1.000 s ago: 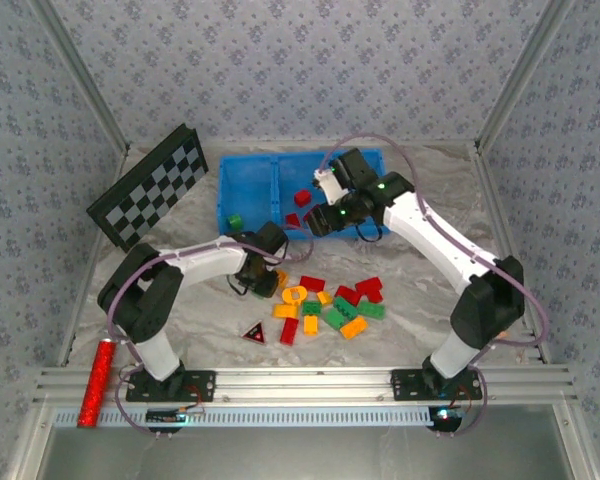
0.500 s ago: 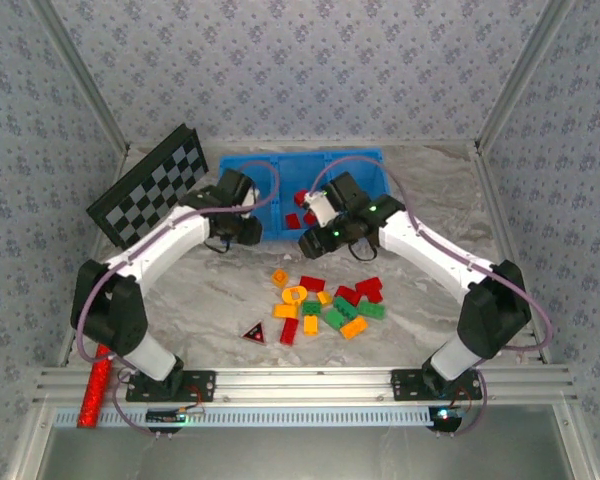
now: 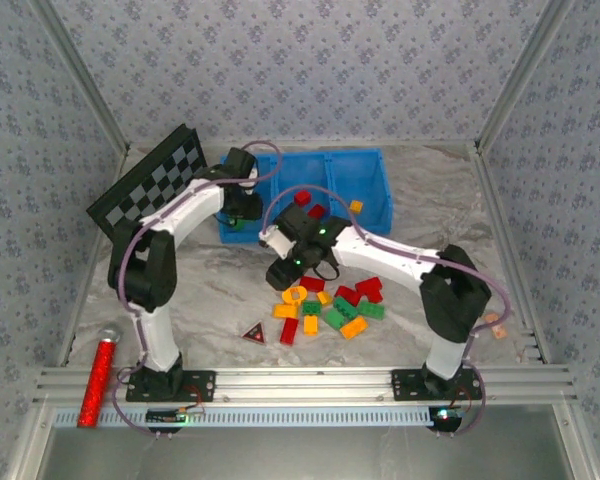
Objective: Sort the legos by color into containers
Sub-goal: Place the lego in the container, then pick up the lego from the center of the table.
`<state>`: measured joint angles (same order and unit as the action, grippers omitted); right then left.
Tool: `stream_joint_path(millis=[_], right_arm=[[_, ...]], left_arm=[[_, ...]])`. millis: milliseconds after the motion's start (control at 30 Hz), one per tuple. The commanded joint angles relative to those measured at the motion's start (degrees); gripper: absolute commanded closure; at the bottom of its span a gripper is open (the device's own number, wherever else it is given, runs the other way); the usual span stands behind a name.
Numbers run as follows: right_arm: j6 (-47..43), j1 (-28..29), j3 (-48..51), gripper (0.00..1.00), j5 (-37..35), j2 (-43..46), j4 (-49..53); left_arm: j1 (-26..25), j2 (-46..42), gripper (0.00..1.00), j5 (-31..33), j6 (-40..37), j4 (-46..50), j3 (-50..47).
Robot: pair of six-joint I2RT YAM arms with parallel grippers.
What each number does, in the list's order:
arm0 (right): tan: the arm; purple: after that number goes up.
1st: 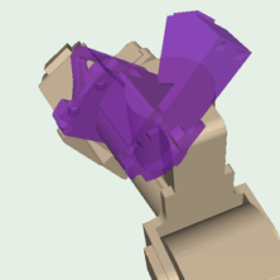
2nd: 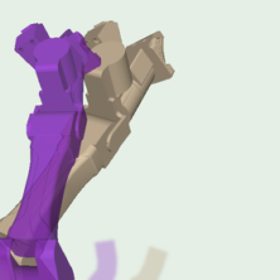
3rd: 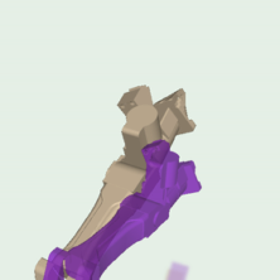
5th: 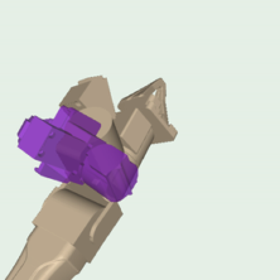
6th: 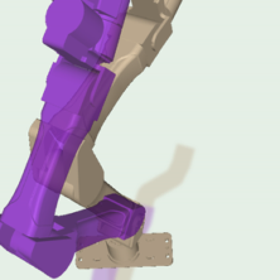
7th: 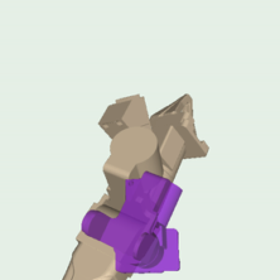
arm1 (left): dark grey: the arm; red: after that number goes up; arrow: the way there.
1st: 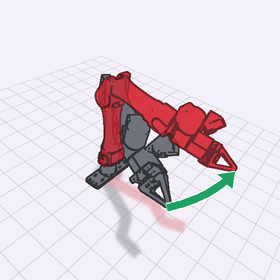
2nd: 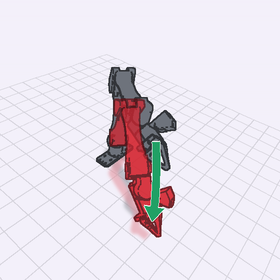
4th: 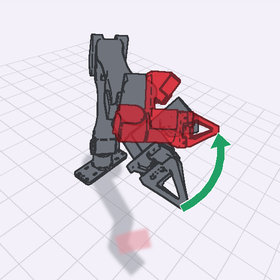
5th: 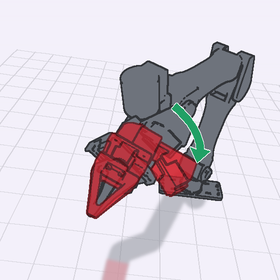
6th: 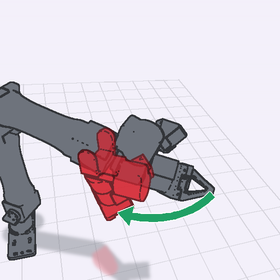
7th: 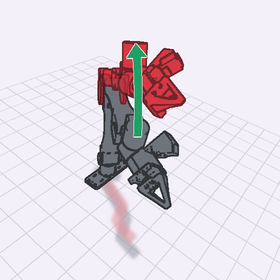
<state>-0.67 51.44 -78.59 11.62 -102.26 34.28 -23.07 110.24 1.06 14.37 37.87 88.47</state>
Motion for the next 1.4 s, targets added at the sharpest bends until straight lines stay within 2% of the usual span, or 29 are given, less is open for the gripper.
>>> stream_joint_path(millis=[0,367,533,833,1100,1367], right_arm=[[-1.9,0.4,-2.2,0.35,-0.2,-2.3,1.5],[-3.0,1.1,-4.0,0.33,-2.3,-7.8,1.6],[-3.7,1.3,-4.8,0.33,-2.8,-9.5,1.8],[-5.7,1.6,-6.2,0.34,-5.9,-12.5,3.2],[-5.6,1.2,-7.3,0.35,-8.3,-13.8,3.2],[-4.5,0.3,-9.9,0.34,-6.3,-15.2,3.2]], left_arm=[[0.8,3.5,0.71,2.3,-1.2,0.3,5.1],[0.8,9.7,0.67,0.3,0.4,1.7,5.8],[0.8,10.4,0.60,-0.9,1.4,1.4,4.7],[0.8,8.6,0.44,-1.0,1.6,1.4,3.8],[0.8,5.8,0.41,-1.4,1.7,1.4,3.3],[0.7,3.3,0.39,-2.7,1.3,1.9,3.8]])
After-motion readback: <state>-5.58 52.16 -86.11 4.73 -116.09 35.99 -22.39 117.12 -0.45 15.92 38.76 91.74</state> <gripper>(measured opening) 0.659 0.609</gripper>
